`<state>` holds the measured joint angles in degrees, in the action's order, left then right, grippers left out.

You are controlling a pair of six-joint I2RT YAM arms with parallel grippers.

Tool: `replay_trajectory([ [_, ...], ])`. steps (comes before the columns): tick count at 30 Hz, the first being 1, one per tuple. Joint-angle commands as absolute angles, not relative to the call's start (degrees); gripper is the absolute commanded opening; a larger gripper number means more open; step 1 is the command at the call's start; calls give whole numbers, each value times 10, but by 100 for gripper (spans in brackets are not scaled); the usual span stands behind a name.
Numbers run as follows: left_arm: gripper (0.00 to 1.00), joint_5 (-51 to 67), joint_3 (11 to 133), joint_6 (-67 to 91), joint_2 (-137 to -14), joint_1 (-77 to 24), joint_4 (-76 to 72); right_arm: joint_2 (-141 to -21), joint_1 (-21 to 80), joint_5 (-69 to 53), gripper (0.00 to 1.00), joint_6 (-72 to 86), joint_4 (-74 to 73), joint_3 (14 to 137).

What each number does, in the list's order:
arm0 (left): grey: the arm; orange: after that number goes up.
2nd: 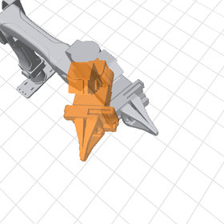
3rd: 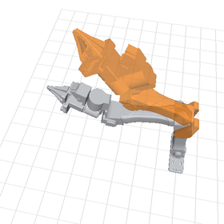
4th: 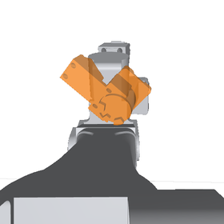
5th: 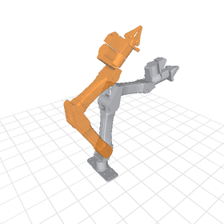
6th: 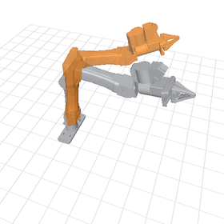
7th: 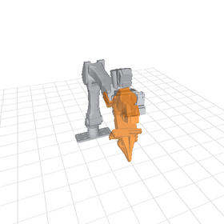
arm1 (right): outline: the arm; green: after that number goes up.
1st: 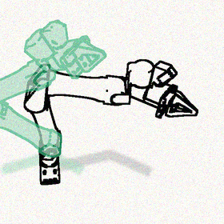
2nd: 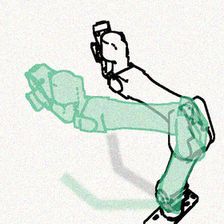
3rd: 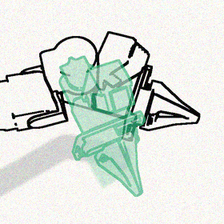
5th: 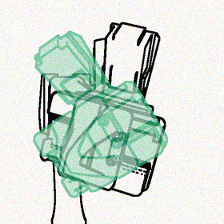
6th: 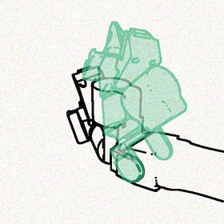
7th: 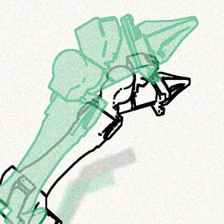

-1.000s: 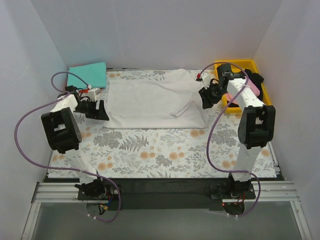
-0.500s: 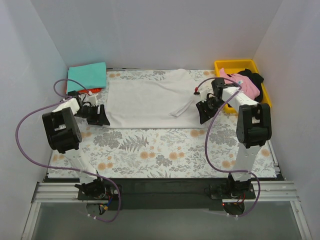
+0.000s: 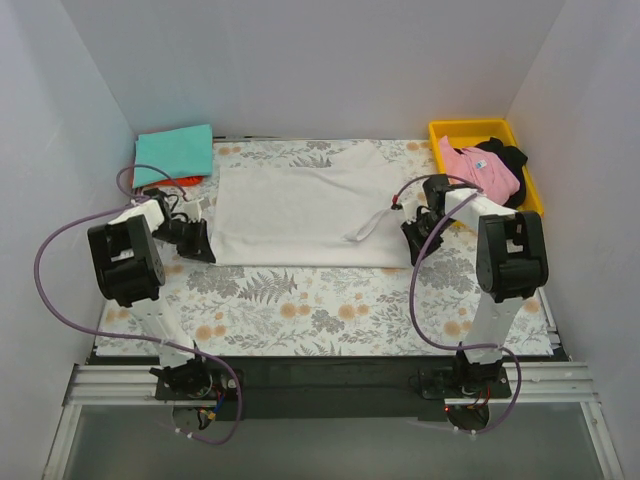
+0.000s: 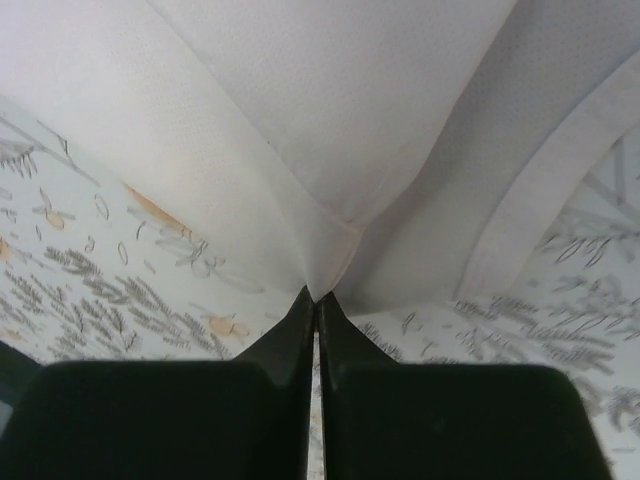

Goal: Fold and stack the t-shirts
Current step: Fold the tshirt

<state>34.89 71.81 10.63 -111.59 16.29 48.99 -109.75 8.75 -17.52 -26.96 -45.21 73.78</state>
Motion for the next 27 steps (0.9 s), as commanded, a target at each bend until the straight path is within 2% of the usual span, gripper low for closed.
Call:
replay_trajectory([
  [1,5,311,665,71,-1046,162,529,-1031,89,-154,1,-269,-485,680],
  [9,6,290,605,18,-965,162,588,-916,94,-165,1,-291,-562,593],
  [10,14,286,600,11,-960,162,603,-911,97,-163,1,-294,-581,586],
  [12,30,276,598,2,-947,163,610,-911,103,-162,24,-301,-612,575],
  [14,42,281,604,2,-936,163,612,-904,103,-165,42,-305,-630,590],
  [15,43,298,608,2,-925,163,614,-886,103,-164,50,-305,-631,606],
  [19,46,352,657,3,-902,166,608,-866,105,-195,49,-292,-630,714],
  [22,48,379,677,53,-875,166,536,-890,127,-196,36,-275,-613,744],
  [24,49,403,687,74,-861,166,508,-915,147,-191,24,-265,-585,737],
  [27,50,431,698,122,-850,165,462,-927,201,-171,17,-236,-537,718],
])
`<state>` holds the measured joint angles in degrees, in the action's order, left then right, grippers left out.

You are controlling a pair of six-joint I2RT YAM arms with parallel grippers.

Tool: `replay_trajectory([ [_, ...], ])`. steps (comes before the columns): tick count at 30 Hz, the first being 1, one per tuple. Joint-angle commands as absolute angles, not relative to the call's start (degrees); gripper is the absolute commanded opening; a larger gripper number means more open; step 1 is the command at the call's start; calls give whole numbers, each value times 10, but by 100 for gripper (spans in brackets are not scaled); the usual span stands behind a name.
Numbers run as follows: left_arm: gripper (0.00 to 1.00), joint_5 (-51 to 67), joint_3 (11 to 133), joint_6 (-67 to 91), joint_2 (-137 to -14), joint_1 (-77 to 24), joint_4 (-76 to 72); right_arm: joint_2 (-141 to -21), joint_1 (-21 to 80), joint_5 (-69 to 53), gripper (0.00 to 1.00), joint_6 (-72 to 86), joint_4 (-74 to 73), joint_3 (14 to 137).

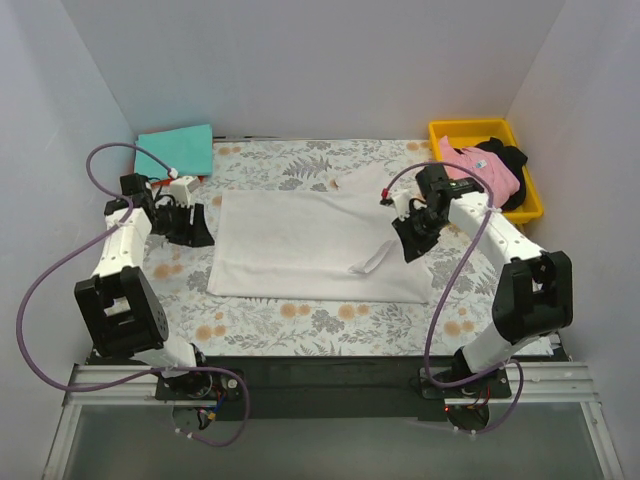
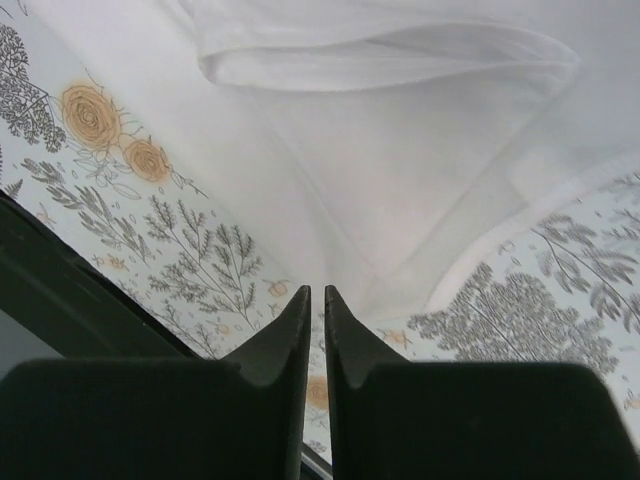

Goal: Fold and stack the t-shirts
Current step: Fold the tshirt

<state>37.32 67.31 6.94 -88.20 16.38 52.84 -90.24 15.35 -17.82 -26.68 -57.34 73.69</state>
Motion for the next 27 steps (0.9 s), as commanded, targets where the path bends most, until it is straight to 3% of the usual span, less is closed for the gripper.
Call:
replay_trajectory([
  [1,50,436,702,127,-851,166,456,-931,217,-161,15,-231,-509,709],
  [10,50,448,722,152,-855,166,438,-1004,288,-107,11,-201,-414,686],
  [22,52,454,728,163,-867,166,413,-1085,294,-133,13,-167,-360,824],
  [26,62,446,738,186,-884,166,392,-1117,293,-146,16,-165,-354,869],
  [27,79,446,744,191,-888,165,386,-1122,291,-152,17,-166,-356,878],
])
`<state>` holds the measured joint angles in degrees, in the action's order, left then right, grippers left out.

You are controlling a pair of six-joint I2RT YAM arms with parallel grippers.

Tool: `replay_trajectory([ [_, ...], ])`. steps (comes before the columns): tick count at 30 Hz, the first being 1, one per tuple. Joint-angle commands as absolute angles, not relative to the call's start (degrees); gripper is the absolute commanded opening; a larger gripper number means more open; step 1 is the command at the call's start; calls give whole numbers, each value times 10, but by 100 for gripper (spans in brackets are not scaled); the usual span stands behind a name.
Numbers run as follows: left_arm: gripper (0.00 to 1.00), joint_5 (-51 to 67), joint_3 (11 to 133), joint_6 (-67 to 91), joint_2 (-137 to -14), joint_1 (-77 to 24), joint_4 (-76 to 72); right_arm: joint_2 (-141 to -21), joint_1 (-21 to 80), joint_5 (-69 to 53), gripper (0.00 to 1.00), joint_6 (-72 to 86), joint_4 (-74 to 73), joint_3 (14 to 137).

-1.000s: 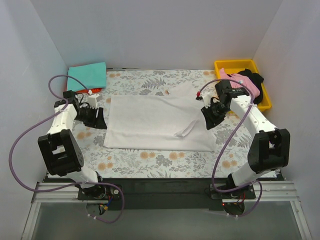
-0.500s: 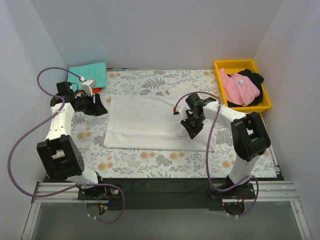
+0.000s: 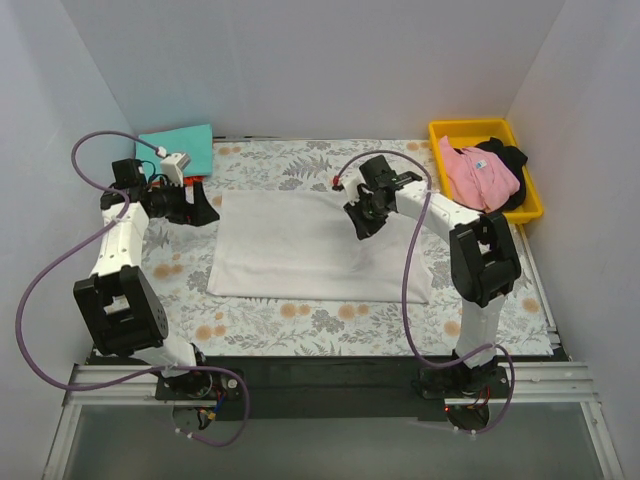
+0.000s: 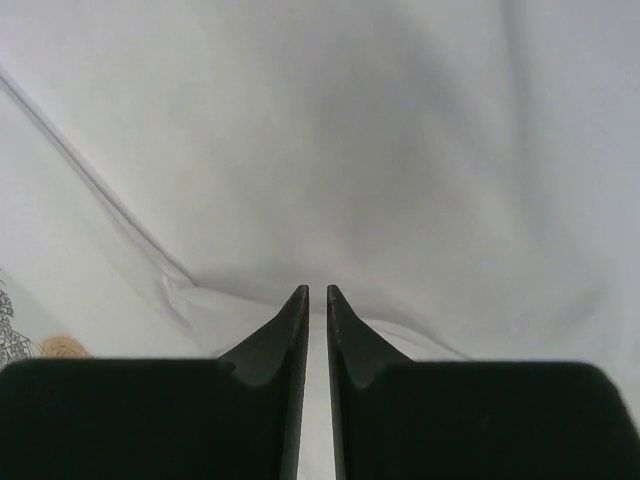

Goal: Fold and stack the t-shirts
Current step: Fold the tshirt

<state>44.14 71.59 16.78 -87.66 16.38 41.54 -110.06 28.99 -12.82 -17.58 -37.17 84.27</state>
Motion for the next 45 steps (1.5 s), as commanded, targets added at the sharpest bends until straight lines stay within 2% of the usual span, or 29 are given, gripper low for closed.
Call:
replay_trajectory([
  [1,89,446,751,196,-890,165,366,-1126,286,-165,18,-168,-354,888],
  [3,90,446,756,207,-895,165,339,-1131,253,-237,23,-167,-354,924],
  [5,90,438,756,227,-896,165,286,-1134,209,-303,21,-163,-357,961],
  [7,90,445,761,240,-898,164,249,-1127,184,-318,21,-179,-362,973],
  [11,90,470,743,280,-896,164,149,-1102,157,-279,31,-218,-382,974],
  [14,90,478,817,266,-965,154,183,-1129,126,-275,41,-198,-380,1006],
  [16,91,448,881,236,-1017,139,249,-1157,110,-277,43,-177,-381,1060],
  [20,91,446,992,233,-1138,134,284,-1237,86,-264,48,-164,-379,1149],
  [29,78,385,1108,257,-1283,102,284,-1341,82,-211,46,-139,-332,1243],
  [33,81,343,1119,253,-1304,91,284,-1371,83,-207,48,-147,-316,1252],
  [45,84,323,1129,246,-1328,78,283,-1437,89,-164,51,-176,-291,1275],
])
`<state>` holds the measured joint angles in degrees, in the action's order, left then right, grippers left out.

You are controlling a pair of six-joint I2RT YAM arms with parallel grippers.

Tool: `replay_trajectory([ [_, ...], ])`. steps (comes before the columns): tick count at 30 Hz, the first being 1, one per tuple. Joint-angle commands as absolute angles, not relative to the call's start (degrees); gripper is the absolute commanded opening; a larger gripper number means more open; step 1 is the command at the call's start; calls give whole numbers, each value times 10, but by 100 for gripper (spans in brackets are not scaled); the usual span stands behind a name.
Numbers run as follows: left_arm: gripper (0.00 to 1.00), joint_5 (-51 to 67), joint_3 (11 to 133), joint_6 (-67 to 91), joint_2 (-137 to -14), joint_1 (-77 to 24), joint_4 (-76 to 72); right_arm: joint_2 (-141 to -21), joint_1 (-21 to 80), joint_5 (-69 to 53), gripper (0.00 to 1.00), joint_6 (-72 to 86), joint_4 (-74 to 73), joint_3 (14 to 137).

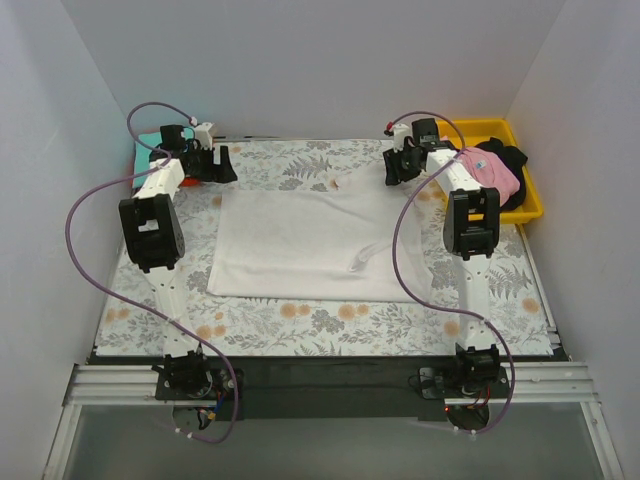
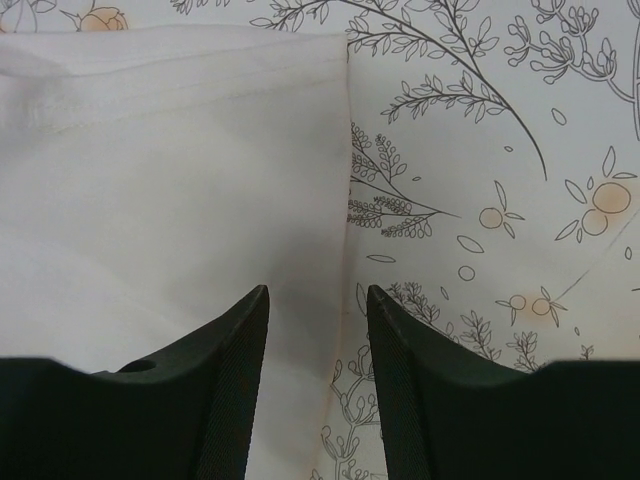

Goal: Fold and stack the t-shirts
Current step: Fold the tshirt

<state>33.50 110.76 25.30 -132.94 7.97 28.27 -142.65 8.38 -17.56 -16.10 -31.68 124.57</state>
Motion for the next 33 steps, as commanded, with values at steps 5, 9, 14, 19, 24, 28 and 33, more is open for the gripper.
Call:
replay_trajectory([
  [5,84,310,1145,262,-1342,79,279,-1452,96,-153,51,-192,-284,1276],
  [9,84,313,1157,265,-1355,79,279,-1463,105,-144,49,-203,-284,1279],
  [14,84,302,1174,257,-1372,79,295,-1461,114,-149,42,-210,-284,1273],
  [19,84,308,1172,246,-1374,79,302,-1460,114,-158,2,-220,-287,1270],
  [24,80,308,1176,230,-1382,79,306,-1446,113,-171,1,-223,-283,1273],
  [28,70,323,1201,178,-1397,79,333,-1426,114,-184,1,-223,-283,1267],
  [33,66,349,1213,115,-1408,79,359,-1411,113,-189,1,-223,-283,1254],
])
